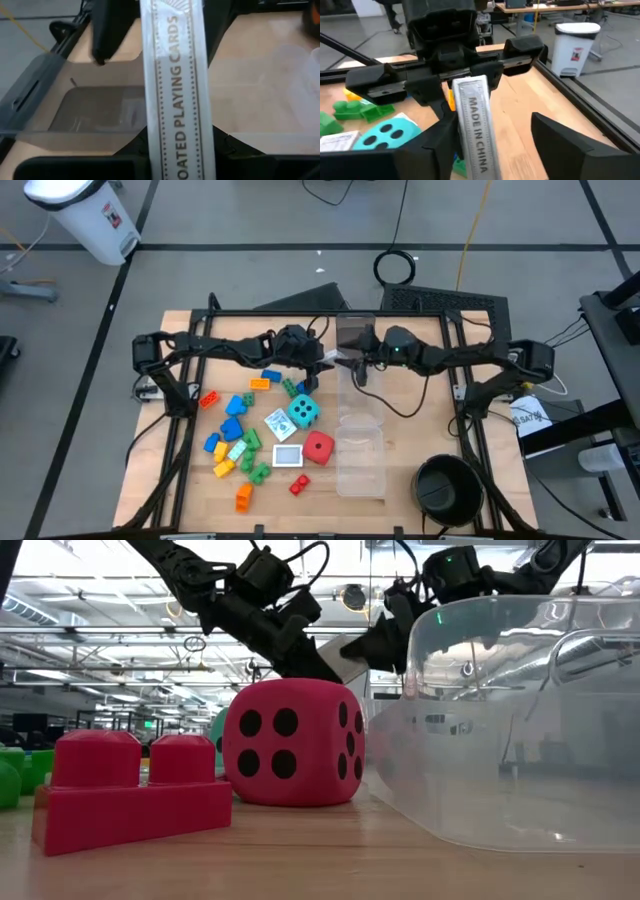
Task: Pick & Place Toys
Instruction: Put the playing cards into the top black transparent bin, then adjust the black transparent bin, then put the playing cards into the top black bin
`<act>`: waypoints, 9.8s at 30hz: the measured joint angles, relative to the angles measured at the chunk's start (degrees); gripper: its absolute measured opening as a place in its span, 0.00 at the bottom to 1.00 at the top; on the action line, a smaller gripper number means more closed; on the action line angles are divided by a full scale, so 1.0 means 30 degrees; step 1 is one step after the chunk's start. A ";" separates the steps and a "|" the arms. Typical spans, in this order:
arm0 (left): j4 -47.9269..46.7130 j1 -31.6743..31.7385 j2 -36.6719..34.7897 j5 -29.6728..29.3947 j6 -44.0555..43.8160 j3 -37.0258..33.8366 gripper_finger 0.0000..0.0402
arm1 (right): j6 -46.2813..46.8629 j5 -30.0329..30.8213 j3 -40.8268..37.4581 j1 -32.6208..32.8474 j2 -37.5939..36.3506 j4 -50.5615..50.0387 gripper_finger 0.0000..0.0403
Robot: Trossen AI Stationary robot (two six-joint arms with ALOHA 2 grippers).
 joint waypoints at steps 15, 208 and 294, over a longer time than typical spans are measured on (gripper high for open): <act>0.0518 -0.0019 -0.0009 0.0174 -0.0580 -0.0007 0.22 | -0.0256 -0.2359 0.0015 0.0042 -0.0073 -0.0574 0.09; -0.7870 -0.6124 -0.4246 -0.3397 -0.2015 -0.7101 0.74 | -0.3597 0.0660 -0.0007 -0.0694 -0.4386 -0.9879 0.54; -1.5692 -0.3937 -0.2430 -0.3568 -0.6416 -0.1940 0.98 | -0.3670 0.0653 -0.0015 -0.0694 -0.4379 -0.9033 0.53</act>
